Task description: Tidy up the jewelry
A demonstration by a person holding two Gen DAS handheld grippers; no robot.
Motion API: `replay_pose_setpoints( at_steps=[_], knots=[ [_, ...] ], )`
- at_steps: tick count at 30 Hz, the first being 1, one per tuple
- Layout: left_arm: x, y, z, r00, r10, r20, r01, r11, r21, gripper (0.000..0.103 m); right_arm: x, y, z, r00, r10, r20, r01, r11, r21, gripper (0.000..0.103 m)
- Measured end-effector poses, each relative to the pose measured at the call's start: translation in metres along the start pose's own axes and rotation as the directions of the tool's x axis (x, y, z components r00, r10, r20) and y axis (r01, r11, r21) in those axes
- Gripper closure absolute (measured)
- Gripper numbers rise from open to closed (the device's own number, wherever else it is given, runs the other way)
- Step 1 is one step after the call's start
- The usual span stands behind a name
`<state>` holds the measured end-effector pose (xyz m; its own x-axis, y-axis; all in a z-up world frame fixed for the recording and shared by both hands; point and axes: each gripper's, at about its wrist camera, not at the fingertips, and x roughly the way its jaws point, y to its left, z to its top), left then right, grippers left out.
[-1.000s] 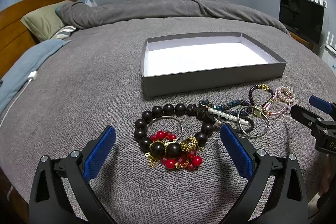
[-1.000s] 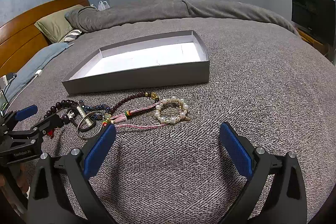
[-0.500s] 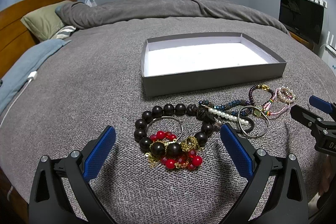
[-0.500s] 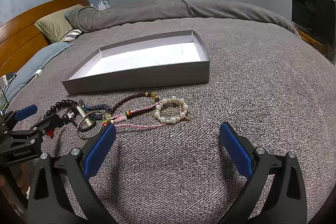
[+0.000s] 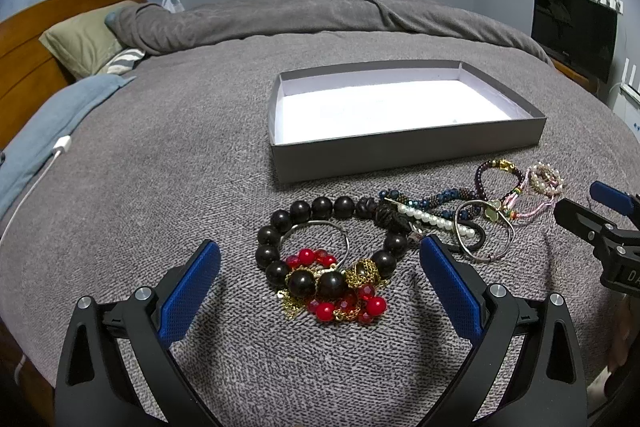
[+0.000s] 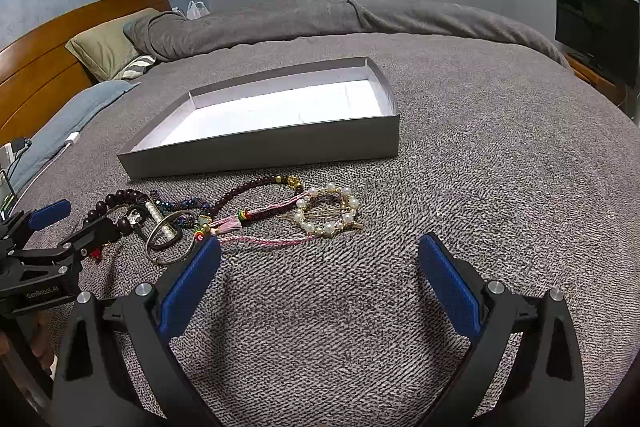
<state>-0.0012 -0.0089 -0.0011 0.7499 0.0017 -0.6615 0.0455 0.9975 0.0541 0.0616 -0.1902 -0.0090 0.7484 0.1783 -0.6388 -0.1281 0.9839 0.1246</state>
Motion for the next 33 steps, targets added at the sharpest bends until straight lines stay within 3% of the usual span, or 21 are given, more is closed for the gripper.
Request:
replay_pose_setpoints(
  at_steps=[13, 18, 25, 30, 33],
  knots=[
    [0.001, -0.001, -0.001, 1.0, -0.01, -0.003, 0.01, 1.0, 0.002, 0.004, 0.01, -0.011, 0.004, 1.0, -0.004, 0.011, 0.004, 1.0, 0.025, 0.006],
    [0.001, 0.0, -0.002, 1.0, -0.006, -0.005, 0.006, 1.0, 0.005, 0.004, 0.018, 0.0, 0.009, 1.0, -0.03, 0.0, 0.03, 0.998, -0.048, 0.035],
    [0.002, 0.002, -0.001, 1.0, -0.008, -0.007, 0.008, 1.0, 0.001, 0.004, 0.032, 0.002, 0.012, 0.998, -0.037, -0.055, 0.033, 0.997, -0.07, 0.045],
    [0.003, 0.004, -0.001, 1.0, -0.009, -0.011, 0.009, 1.0, 0.006, 0.004, 0.034, -0.002, 0.013, 0.997, -0.039, -0.061, 0.036, 0.998, -0.055, 0.062],
    [0.003, 0.007, -0.001, 1.0, -0.011, -0.01, 0.011, 1.0, 0.0, 0.004, 0.031, -0.004, 0.013, 0.998, -0.026, -0.052, 0.023, 0.999, -0.043, 0.062]
  ],
)
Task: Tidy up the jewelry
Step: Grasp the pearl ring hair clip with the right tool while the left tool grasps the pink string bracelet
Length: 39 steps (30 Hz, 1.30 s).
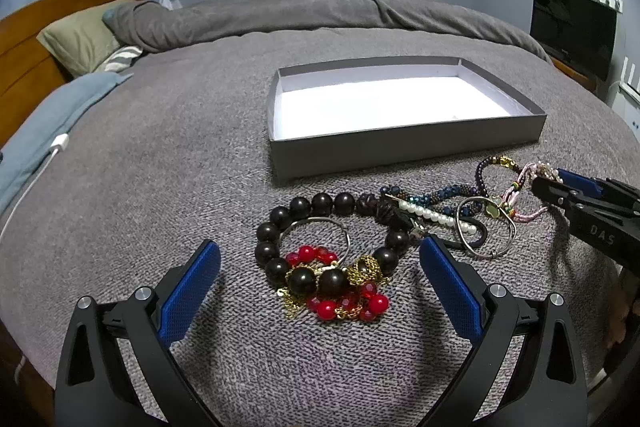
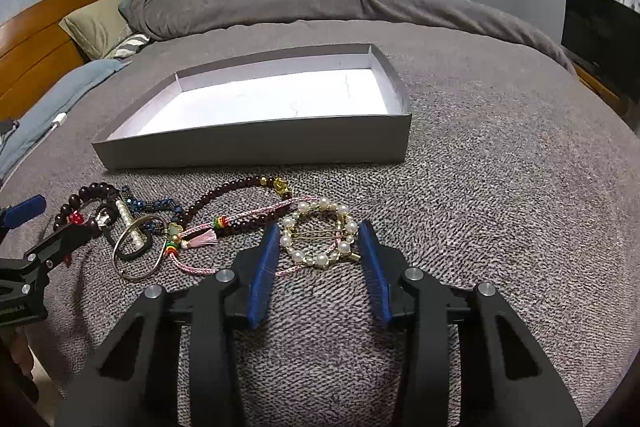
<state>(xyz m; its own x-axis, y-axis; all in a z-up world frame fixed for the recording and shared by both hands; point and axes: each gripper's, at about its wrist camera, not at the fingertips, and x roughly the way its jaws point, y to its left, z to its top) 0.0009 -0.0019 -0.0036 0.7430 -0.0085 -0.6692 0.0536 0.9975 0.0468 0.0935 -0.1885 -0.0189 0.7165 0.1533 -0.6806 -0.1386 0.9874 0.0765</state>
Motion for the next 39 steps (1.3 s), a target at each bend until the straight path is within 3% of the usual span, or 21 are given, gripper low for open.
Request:
replay_pose_setpoints(
  at_steps=[11, 20, 29, 31, 34, 39],
  knots=[
    [-0.001, 0.012, -0.001, 1.0, -0.004, 0.001, 0.004, 1.0, 0.008, 0.004, -0.033, -0.012, 0.002, 0.993, 0.061, 0.106, -0.067, 0.997, 0.05, 0.062],
    [-0.018, -0.021, 0.009, 0.981, -0.189, 0.033, 0.186, 0.98, 0.072, 0.004, -0.046, -0.038, 0.012, 0.988, 0.056, 0.145, -0.074, 0.99, 0.12, 0.062],
    [-0.002, -0.094, 0.033, 0.947, -0.318, -0.036, 0.318, 0.922, 0.222, 0.01, -0.055, -0.065, 0.014, 0.985, 0.046, 0.164, -0.073, 0.984, 0.165, 0.062],
    [0.003, -0.11, 0.038, 0.944, -0.326, -0.042, 0.326, 0.908, 0.263, 0.029, -0.056, -0.07, 0.015, 0.984, 0.043, 0.17, -0.074, 0.981, 0.177, 0.062],
    [0.021, -0.129, 0.045, 0.949, -0.304, -0.078, 0.313, 0.898, 0.31, 0.049, -0.059, -0.08, 0.016, 0.983, 0.045, 0.178, -0.08, 0.977, 0.197, 0.062],
    [0.045, -0.134, 0.053, 0.922, -0.358, -0.148, 0.386, 0.879, 0.278, 0.063, -0.059, -0.085, 0.017, 0.982, 0.056, 0.178, -0.091, 0.976, 0.198, 0.062]
  ],
)
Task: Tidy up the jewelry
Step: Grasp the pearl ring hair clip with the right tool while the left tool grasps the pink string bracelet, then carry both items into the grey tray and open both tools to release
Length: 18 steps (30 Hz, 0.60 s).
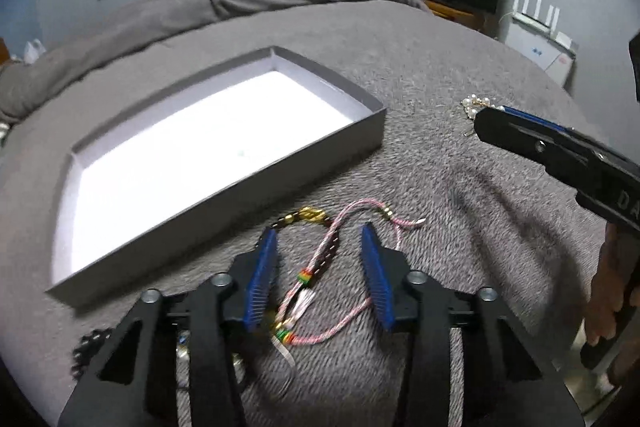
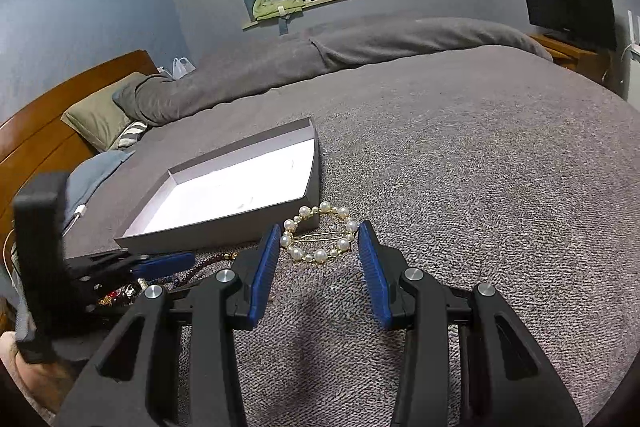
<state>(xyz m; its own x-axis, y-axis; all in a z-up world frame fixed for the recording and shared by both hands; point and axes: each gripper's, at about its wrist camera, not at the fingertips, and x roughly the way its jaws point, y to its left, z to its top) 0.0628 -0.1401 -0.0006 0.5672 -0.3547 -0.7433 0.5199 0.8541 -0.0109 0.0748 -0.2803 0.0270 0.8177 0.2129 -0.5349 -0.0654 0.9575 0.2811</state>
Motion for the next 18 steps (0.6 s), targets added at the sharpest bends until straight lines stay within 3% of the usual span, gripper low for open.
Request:
replay_pose_setpoints(
  at_steps=[11, 14, 16, 18],
  knots=[
    [0.021, -0.02, 0.009, 1.0, -0.022, -0.003, 0.022, 0.99, 0.14, 0.067, 0.003, -0.003, 0.003, 1.0, 0.017, -0.007, -0.017, 1.0, 0.017, 0.062],
    [0.027, -0.019, 0.01, 1.0, -0.009, -0.019, 0.012, 0.989, 0.146, 0.08, 0.004, -0.004, 0.003, 1.0, 0.013, -0.01, -0.013, 1.0, 0.022, 0.062],
    [0.026, -0.015, 0.01, 1.0, -0.001, -0.011, 0.003, 0.99, 0.144, 0.097, 0.006, -0.005, 0.003, 1.0, 0.01, -0.012, -0.01, 1.0, 0.027, 0.062],
    [0.023, -0.011, 0.011, 1.0, -0.012, 0.0, 0.012, 0.991, 0.133, 0.1, 0.007, -0.004, 0.003, 1.0, 0.007, -0.015, -0.007, 1.0, 0.027, 0.062]
  ],
)
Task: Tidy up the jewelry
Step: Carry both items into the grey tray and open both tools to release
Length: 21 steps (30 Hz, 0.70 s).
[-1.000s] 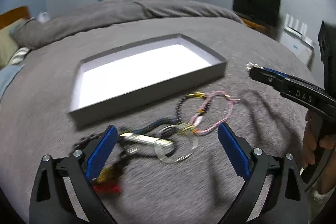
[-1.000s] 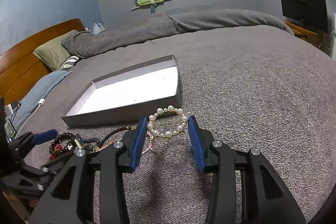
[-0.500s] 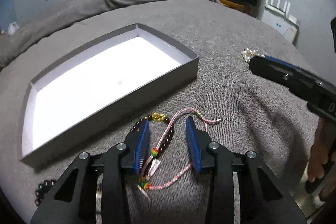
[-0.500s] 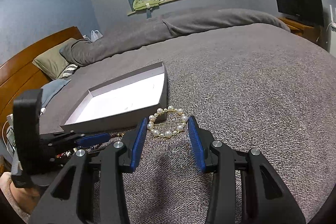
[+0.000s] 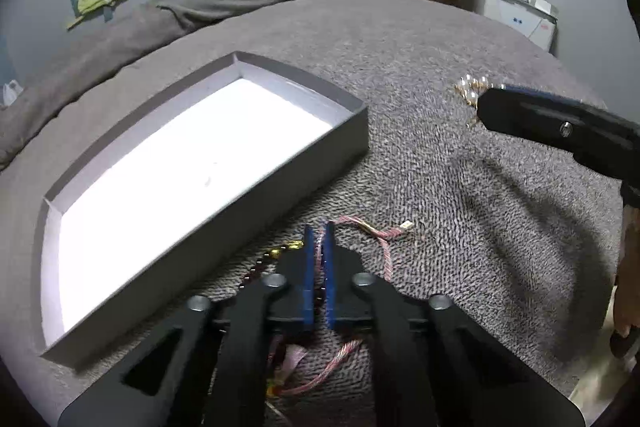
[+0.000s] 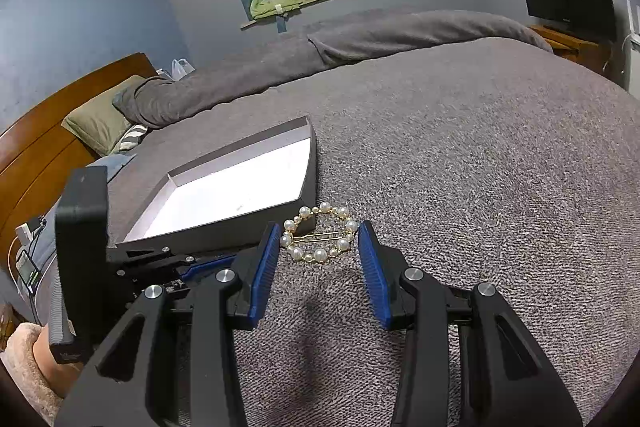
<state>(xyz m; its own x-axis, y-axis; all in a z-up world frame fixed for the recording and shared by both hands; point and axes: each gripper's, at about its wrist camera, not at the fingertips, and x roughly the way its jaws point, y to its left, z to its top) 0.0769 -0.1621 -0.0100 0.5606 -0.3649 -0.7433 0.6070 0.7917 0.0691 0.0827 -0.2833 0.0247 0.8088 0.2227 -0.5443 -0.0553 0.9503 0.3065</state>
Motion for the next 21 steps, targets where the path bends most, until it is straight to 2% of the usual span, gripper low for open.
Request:
replay_pose_setpoints(
  at_steps=[7, 15, 21],
  knots=[
    [-0.035, 0.005, 0.005, 0.994, -0.04, 0.101, 0.043, 0.999, -0.028, 0.1, 0.002, 0.004, 0.0, 1.0, -0.006, 0.001, 0.006, 1.0, -0.007, 0.062],
    [-0.092, 0.034, 0.015, 0.972, -0.047, 0.231, 0.076, 0.99, -0.119, 0.1, 0.004, 0.016, 0.0, 1.0, -0.003, 0.018, 0.003, 0.999, -0.036, 0.062],
    [-0.121, 0.081, 0.026, 0.953, 0.029, 0.301, 0.045, 0.971, -0.235, 0.1, 0.009, 0.034, 0.017, 0.998, 0.0, 0.059, 0.004, 0.998, -0.063, 0.062]
  ],
)
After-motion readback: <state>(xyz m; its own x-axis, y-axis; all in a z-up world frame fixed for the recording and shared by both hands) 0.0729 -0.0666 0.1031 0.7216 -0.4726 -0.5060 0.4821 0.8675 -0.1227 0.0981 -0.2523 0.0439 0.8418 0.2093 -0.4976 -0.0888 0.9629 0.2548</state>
